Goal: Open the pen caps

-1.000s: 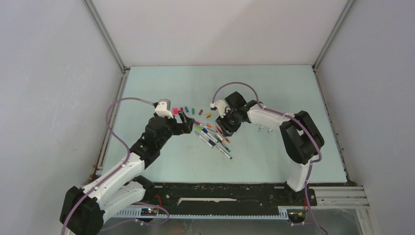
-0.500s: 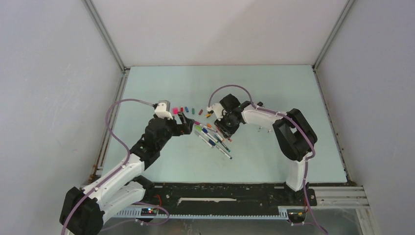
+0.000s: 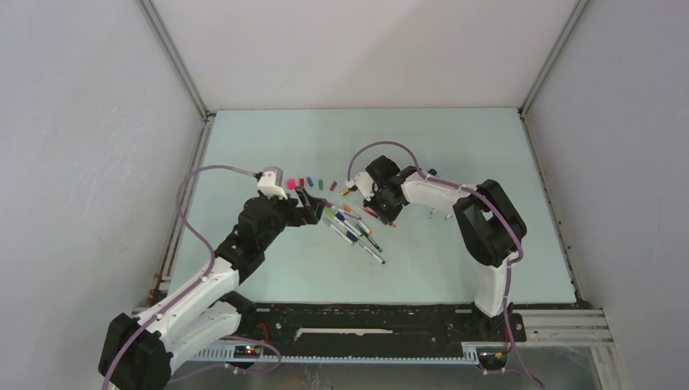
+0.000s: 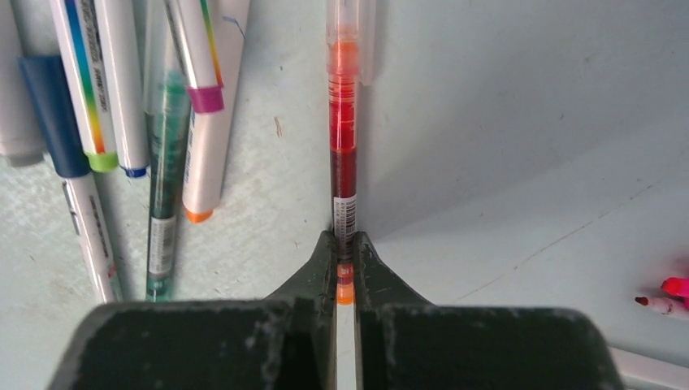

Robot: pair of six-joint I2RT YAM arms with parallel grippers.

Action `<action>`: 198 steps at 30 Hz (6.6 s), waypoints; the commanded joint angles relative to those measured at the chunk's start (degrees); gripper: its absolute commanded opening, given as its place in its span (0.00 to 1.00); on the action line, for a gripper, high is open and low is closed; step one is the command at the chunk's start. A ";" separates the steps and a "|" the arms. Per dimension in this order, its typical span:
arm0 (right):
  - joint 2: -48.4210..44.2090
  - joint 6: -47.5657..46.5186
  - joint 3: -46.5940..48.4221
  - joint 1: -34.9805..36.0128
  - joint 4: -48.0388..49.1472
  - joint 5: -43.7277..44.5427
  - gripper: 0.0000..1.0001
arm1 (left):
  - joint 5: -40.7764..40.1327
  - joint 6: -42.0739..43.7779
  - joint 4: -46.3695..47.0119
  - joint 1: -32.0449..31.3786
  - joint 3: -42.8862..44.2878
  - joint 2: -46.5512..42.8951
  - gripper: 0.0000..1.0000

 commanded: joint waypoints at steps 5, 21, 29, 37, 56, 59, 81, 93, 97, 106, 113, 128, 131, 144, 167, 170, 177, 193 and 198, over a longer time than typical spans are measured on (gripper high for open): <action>-3.97 -11.19 2.65 -2.76 -7.30 -5.81 0.00 | 18.32 -4.05 12.40 0.43 -1.99 6.27 0.97; -23.93 -29.12 -6.59 -8.12 -10.29 -20.26 0.00 | 40.20 -20.78 30.96 0.43 3.40 25.54 0.95; -27.45 -33.43 -9.14 -5.49 -11.12 -20.69 0.00 | 45.21 -25.56 33.83 0.02 5.88 33.03 0.94; -28.44 -34.16 -9.98 -3.45 -10.53 -19.78 0.00 | 45.87 -21.29 23.66 -2.85 11.14 37.31 0.77; -28.76 -33.70 -10.57 -2.93 -9.45 -17.69 0.00 | 51.51 -21.73 26.20 -5.02 13.13 41.39 0.00; -29.35 -32.90 -10.85 -3.23 -8.49 -17.63 0.08 | 51.33 -21.45 26.99 -5.02 12.88 40.06 0.00; -40.32 -6.29 -12.45 -26.91 1.63 -61.32 0.46 | 29.26 -14.64 31.86 -7.52 7.52 26.90 0.00; -38.91 72.81 -33.70 -30.16 69.55 -53.18 0.53 | 2.99 -0.96 42.17 -19.63 3.59 20.25 0.00; -37.48 78.07 -33.70 -27.55 73.93 -54.75 0.54 | 1.29 0.19 42.04 -21.20 5.11 21.94 0.00; -33.59 83.76 -33.79 -22.90 74.40 -51.66 0.63 | 1.75 1.12 41.90 -22.59 7.27 23.30 0.00; -31.80 90.56 -35.88 -23.42 81.71 -48.53 0.52 | 6.28 0.48 42.61 -23.16 8.79 26.52 0.00; -31.83 87.23 -36.60 -25.79 84.33 -49.22 0.00 | 13.43 -0.34 40.37 -21.54 6.90 26.08 0.50; -32.26 84.27 -36.18 -25.37 82.73 -49.85 0.00 | 17.82 -3.75 37.00 -18.93 7.16 24.72 0.69; -31.60 67.74 -30.32 -21.81 66.95 -55.09 0.00 | 45.17 -14.97 34.13 -9.50 11.66 30.16 0.80; -30.31 57.36 -22.50 -24.68 69.35 -63.75 0.00 | 50.95 -19.66 34.76 -10.87 12.72 39.00 0.00; -28.35 59.11 -16.48 -27.17 69.27 -64.89 0.00 | 50.29 -16.26 30.48 -12.02 11.45 37.73 0.00; -24.86 59.60 -10.00 -29.90 65.82 -65.94 0.00 | 48.75 -12.67 29.52 -12.63 6.38 34.33 0.00; -26.29 4.14 -8.12 -33.81 7.60 -61.14 0.00 | 21.23 0.47 12.67 -9.50 1.38 13.73 0.00; -24.29 3.99 -9.62 -33.96 6.20 -58.29 0.00 | 16.20 -0.65 10.16 -6.94 1.10 11.89 0.00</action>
